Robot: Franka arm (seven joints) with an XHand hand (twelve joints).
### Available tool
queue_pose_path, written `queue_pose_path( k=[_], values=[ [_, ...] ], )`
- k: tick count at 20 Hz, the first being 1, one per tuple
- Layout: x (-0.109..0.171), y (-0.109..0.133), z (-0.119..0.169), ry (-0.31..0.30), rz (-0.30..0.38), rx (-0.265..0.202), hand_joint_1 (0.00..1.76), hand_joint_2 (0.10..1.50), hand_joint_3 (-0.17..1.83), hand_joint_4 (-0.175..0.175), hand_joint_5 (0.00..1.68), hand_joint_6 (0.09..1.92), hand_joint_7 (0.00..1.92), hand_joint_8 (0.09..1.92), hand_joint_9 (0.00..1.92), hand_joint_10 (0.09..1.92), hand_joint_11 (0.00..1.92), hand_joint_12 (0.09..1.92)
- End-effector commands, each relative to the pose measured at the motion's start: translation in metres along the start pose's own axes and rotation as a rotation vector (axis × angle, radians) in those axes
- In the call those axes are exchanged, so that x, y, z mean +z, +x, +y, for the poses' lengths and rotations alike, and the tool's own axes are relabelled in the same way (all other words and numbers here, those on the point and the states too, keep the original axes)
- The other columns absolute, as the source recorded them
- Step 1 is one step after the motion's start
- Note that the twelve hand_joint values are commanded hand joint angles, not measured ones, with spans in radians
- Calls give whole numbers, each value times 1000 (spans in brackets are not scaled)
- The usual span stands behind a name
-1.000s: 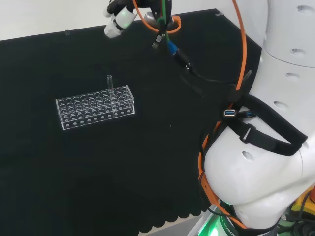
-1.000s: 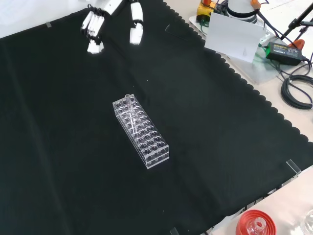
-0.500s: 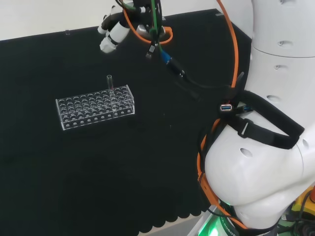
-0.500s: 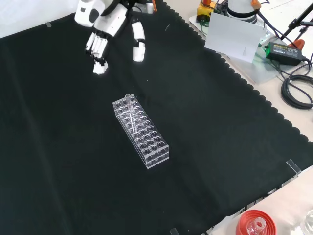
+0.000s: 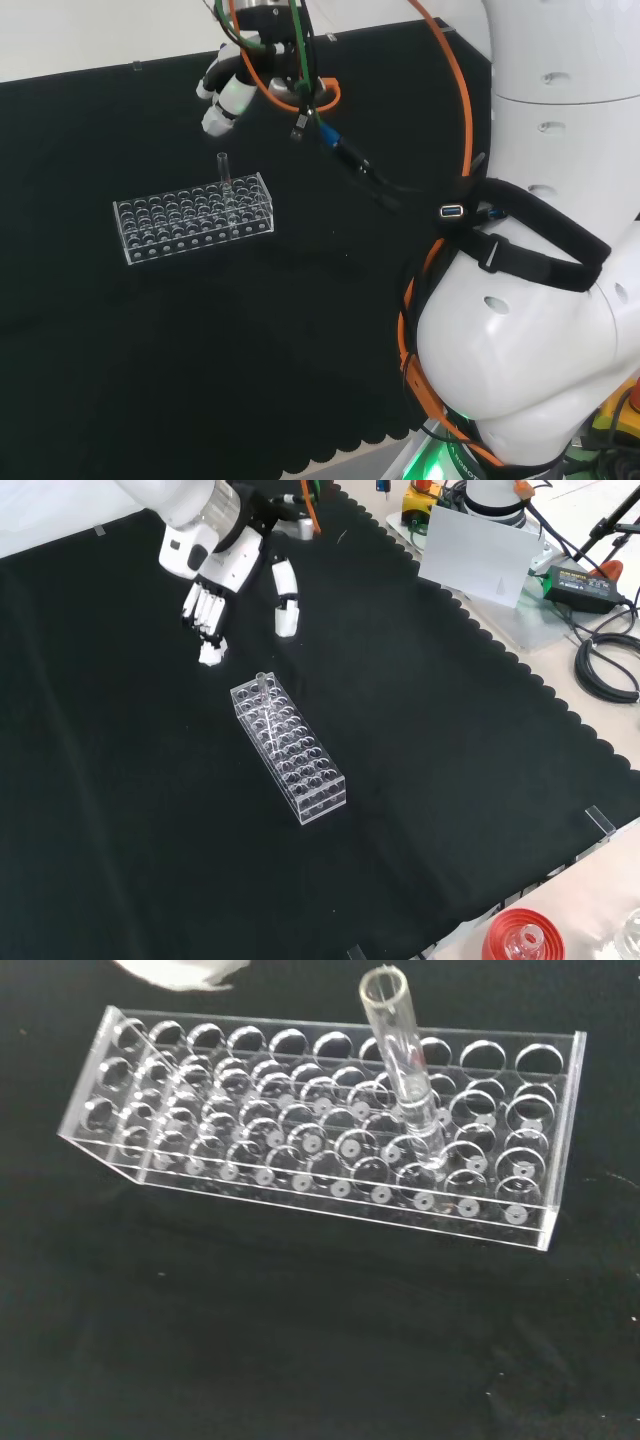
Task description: Pick up the test tube.
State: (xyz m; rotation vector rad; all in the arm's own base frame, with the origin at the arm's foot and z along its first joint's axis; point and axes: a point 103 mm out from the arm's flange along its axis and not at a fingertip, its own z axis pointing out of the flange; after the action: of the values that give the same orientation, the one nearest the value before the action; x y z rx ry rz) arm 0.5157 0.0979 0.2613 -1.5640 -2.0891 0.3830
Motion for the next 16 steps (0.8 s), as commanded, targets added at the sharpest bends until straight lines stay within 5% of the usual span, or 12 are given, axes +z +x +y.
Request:
queue_pose_path(
  k=[1, 16],
  values=[
    [15, -5, 21, 25, -67, 20, 794, 764, 371, -75, 271, 91, 256, 867, 280, 943, 34, 1557],
    [49, -14, 27, 67, -128, 31, 815, 757, 383, -73, 284, 89, 271, 869, 288, 943, 34, 1557]
  ],
)
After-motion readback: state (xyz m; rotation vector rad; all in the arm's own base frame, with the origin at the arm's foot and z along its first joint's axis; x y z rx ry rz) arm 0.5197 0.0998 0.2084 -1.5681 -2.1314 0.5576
